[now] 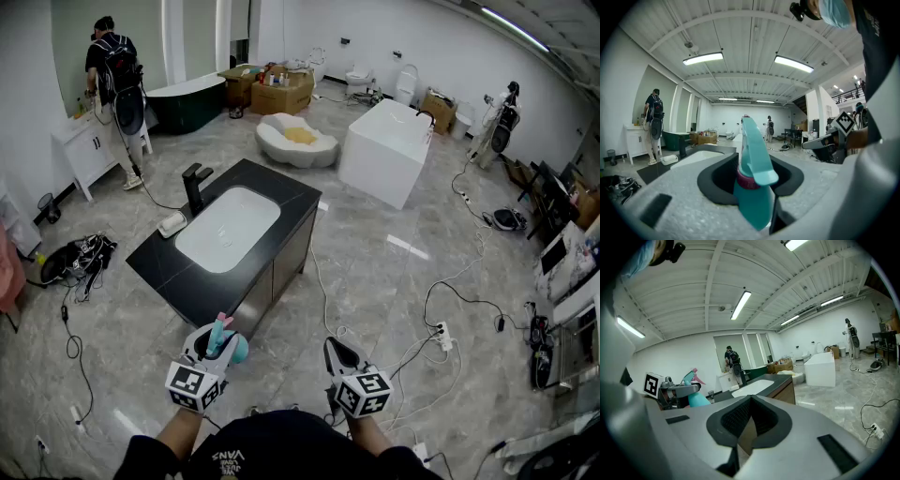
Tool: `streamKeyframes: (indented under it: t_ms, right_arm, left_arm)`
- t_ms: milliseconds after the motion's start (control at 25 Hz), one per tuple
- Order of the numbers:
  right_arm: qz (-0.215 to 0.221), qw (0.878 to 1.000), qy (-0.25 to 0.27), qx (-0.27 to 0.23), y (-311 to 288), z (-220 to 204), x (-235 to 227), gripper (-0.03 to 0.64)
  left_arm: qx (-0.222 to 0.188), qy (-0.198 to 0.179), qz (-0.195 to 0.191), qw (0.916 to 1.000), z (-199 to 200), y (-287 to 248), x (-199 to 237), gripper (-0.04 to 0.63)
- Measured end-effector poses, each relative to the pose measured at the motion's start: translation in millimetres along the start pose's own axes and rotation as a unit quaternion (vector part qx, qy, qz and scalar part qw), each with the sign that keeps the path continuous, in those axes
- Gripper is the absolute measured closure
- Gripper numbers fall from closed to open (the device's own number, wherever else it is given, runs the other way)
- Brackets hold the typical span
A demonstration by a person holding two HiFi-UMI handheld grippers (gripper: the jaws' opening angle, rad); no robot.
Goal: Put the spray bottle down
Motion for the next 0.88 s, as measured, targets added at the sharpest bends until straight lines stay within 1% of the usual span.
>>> streamKeyframes:
  t_ms: [160, 400, 640, 880]
  right_arm:
    - [0.004, 1.0, -0.001, -0.003, -4, 2, -7, 0.614]
    - [0.033, 0.999, -0.02, -0.008, -8, 2, -19, 0.614]
    - [0.04, 0.999, -0.022, 0.001, -6, -2, -41, 0.614]
    - [0.037, 0.999, -0.022, 0.012, 0, -15, -68, 0.614]
  left_arm:
    - [0.0, -0.001, 0.001, 1.0, 1, -7, -1, 0.432]
    - [0.004, 0.006, 0.008, 0.9999, -3, -18, -8, 0.433]
    - [0.005, 0.007, 0.012, 0.9999, -4, -37, -24, 0.433]
    - [0.012, 0.009, 0.002, 0.9999, -17, -53, -47, 0.433]
Point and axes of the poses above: the fingertips, and each gripper's own axes: y backward along the fingers, x to its left, z out of its top, the point moved 7 cm from there along y, backward along the fingers, and after that the axes turned 4 degrees about x, right-handed, at the moved point
